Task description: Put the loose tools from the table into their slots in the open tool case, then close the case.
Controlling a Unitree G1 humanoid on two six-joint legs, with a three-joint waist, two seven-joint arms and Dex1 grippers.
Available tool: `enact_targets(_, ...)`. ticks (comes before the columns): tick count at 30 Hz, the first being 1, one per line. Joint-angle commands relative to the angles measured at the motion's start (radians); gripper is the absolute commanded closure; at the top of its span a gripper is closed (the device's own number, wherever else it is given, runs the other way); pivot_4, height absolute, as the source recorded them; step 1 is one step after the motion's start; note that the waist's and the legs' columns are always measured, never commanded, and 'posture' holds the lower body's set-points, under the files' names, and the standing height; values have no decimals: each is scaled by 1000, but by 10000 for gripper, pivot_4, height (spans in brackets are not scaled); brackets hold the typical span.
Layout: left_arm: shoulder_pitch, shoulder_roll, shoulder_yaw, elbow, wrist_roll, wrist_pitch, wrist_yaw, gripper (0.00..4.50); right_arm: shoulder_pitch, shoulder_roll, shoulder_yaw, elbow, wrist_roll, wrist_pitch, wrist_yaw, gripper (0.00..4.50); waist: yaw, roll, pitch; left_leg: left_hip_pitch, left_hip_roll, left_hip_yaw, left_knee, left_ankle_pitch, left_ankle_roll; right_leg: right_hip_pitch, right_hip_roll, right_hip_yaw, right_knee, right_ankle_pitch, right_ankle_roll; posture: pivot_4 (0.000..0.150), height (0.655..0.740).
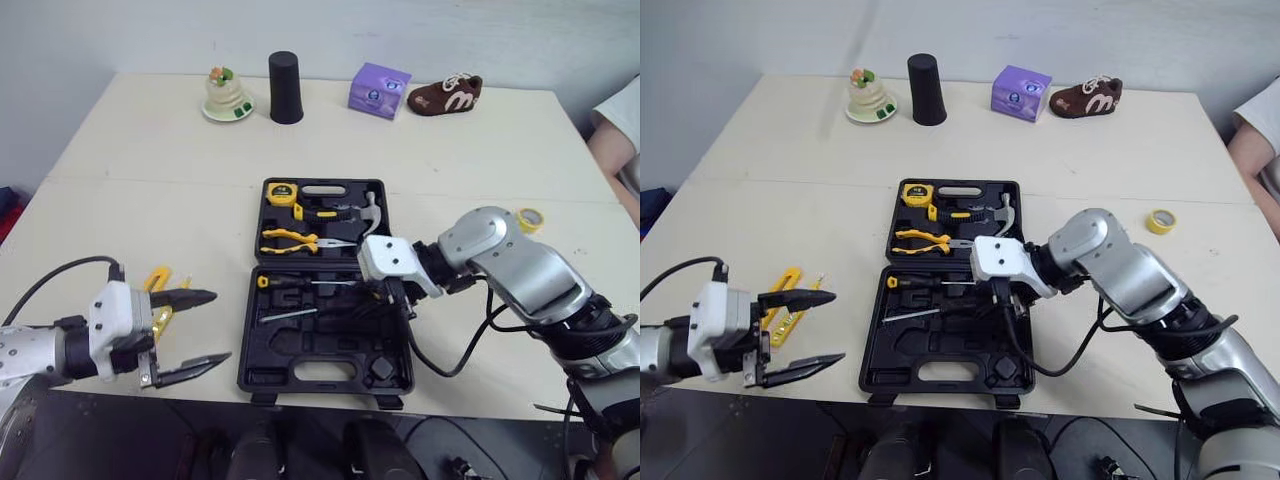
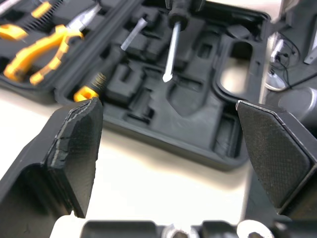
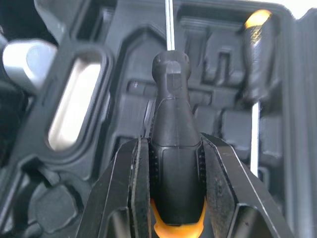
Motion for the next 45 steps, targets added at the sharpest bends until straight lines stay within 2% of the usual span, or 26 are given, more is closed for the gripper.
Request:
enact_targets(1, 19, -5, 59, -47, -7, 2, 20, 0, -9, -9, -6, -5, -37, -3, -3, 34898, 0, 0, 0, 0, 0, -1, 0, 0, 0, 0, 0, 0, 1, 0, 0, 1500, 7400)
enact_targets(17, 39, -21, 54, -41, 5, -5, 50, 0, -27, 32, 10, 52, -160, 78, -76, 34898, -6, 0, 0, 1, 0, 0, -1, 1, -1, -1, 0, 0, 3, 0, 0, 1500, 7400)
enact_targets(23, 34, -19, 49, -25, 10, -11, 47, 0, -10, -1, 22, 28, -169, 84, -37, 34898, -5, 0, 0, 1, 0, 0, -1, 1, -2, -1, 1, 0, 3, 0, 0, 1500, 7400)
enact_targets(31, 53, -15, 62, -21, 0, 4, 28, 0, 22, 36, 17, 42, -170, 87, -75, 34898, -7, -3, -2, 2, 0, 0, -1, 2, -2, 0, 1, 0, 3, 0, 0, 1500, 7400)
enact_targets(33, 57, -18, 69, -18, 6, -4, 26, 0, 24, 36, 15, 42, -162, 92, -67, 24551, -7, -3, -2, 2, 0, 0, -1, 2, -2, 0, 1, 0, 3, 0, 0, 1500, 7400)
enact_targets(36, 66, -25, 71, -16, 13, -10, 29, 0, 21, 42, -1, 48, -157, 68, -72, 11585, -5, -3, -2, 2, 0, 0, -1, 2, -2, 0, 1, 0, 3, 0, 0, 1500, 7400)
enact_targets(37, 73, -30, 72, -19, 14, -12, 30, 0, 11, 40, -22, 47, -140, 66, -62, 9000, -5, -3, -2, 2, 0, 0, -1, 2, -2, 0, 1, 0, 3, 0, 0, 1500, 7400)
enact_targets(41, 84, -41, 71, -18, 21, -24, 33, 0, -26, -19, -76, 72, -82, 67, 35, 9000, -4, -3, -2, 1, 0, 0, -1, 1, -2, 0, 1, 0, 3, 0, 0, 1500, 7400)
enact_targets(45, 80, -47, 67, -15, 26, -27, 36, 0, -18, -15, -113, 119, -35, 33, 70, 9000, -4, -3, -2, 2, 0, 0, 0, 1, -1, 0, 1, 0, 3, 0, 0, 1500, 7400)
